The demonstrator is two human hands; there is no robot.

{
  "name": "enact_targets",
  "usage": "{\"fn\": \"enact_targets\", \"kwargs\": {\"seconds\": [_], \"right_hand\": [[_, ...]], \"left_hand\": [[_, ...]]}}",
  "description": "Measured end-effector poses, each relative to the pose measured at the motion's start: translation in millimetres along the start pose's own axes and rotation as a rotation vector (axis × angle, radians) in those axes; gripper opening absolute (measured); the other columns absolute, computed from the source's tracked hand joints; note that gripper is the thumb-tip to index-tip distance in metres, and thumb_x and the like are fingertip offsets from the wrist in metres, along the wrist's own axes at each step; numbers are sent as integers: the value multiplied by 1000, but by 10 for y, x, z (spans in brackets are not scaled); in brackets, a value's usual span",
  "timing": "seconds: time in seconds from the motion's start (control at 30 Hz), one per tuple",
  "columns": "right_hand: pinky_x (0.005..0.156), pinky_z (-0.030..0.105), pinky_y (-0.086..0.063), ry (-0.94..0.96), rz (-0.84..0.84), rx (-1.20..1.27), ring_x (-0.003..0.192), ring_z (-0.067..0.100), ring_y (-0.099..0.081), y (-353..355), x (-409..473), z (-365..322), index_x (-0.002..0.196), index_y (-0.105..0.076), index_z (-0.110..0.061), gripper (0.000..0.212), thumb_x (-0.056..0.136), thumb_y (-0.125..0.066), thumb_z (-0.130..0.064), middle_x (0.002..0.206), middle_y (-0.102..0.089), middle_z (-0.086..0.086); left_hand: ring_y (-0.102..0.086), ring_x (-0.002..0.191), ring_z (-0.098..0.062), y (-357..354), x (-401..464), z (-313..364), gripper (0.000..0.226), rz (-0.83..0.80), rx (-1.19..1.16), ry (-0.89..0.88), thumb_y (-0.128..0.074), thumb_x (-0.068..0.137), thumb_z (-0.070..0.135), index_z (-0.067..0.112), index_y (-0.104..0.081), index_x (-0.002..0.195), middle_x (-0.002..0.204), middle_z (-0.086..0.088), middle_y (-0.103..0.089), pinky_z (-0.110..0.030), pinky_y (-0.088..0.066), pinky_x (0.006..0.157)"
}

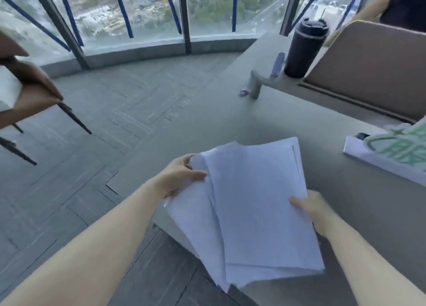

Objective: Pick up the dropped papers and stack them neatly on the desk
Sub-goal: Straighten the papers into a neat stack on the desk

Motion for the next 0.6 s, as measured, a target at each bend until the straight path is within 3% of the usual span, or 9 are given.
{"fn": "enact_targets", "kwargs": {"seconds": [0.07, 0.2, 0.27, 0.33, 0.4, 0.47, 0.5, 0.6], "right_hand": [[69, 40, -58, 2, 7, 64, 59, 25, -69, 83, 23, -64, 91, -69, -1, 9, 85, -65, 3, 65, -74, 6], [84, 52, -53, 8, 139, 178, 77, 31, -64, 326, 33, -161, 96, -69, 3, 12, 87, -63, -3, 82, -68, 20], [88, 57, -52, 14, 231, 183, 81, 30, -63, 455, 14, -97, 92, -70, -5, 10, 86, -63, -4, 88, -68, 20], [87, 56, -52, -3, 292, 154, 82, 29, -63, 516, -25, 23, 99, -69, -7, 17, 85, -62, -4, 91, -68, 17], [82, 43, -52, -33, 333, 123, 80, 28, -62, 537, -128, 141, 103, -66, -12, 21, 86, -59, -2, 87, -67, 11], [73, 36, -47, -74, 401, 111, 77, 27, -59, 606, -226, 288, 101, -62, -12, 19, 87, -55, -1, 82, -64, 9], [70, 35, -46, -92, 440, 108, 75, 27, -57, 653, -270, 365, 99, -62, -10, 16, 87, -54, -2, 82, -62, 11], [62, 33, -41, -143, 515, 100, 72, 27, -54, 729, -371, 496, 94, -60, -3, 9, 87, -55, -4, 84, -59, 14]], "left_hand": [[-72, 87, -27, -116, 91, 355, 50, -76, 25, -52, -79, 71, 11, 19, -64, 118, 103, -15, -75, -38, -58, 79], [-71, 64, -16, -22, 280, 580, 44, -137, 172, 16, -72, 80, 2, 19, -61, 119, 81, -5, -75, -25, -56, 56], [-70, 63, -15, 93, 361, 315, 41, -154, 395, 143, -73, 77, 2, 18, -63, 113, 88, -7, -73, -22, -53, 51], [-64, 65, -17, 215, 454, -50, 29, -154, 681, 235, -75, 69, 7, 14, -70, 96, 84, -5, -67, -23, -51, 55], [-54, 59, -19, 315, 525, -280, 18, -94, 858, 267, -69, 62, 13, 10, -70, 80, 72, -4, -59, -24, -45, 54], [-46, 57, -22, 464, 615, -270, 7, 38, 932, 183, -63, 61, 16, 11, -59, 62, 62, -3, -51, -25, -37, 49], [-44, 59, -23, 556, 648, -184, 12, 103, 937, 129, -61, 63, 15, 10, -52, 57, 60, -3, -48, -26, -35, 49], [-45, 64, -22, 1019, 689, 144, 11, 296, 743, 19, -60, 67, 12, 2, -58, 66, 63, -6, -52, -31, -35, 57]]}}
Point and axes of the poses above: each hand's wrist, its own x-axis towards the middle knuckle, its own y-axis out of the back of the hand, z = x × y, the point moved 9 cm from there along x, towards the middle knuckle
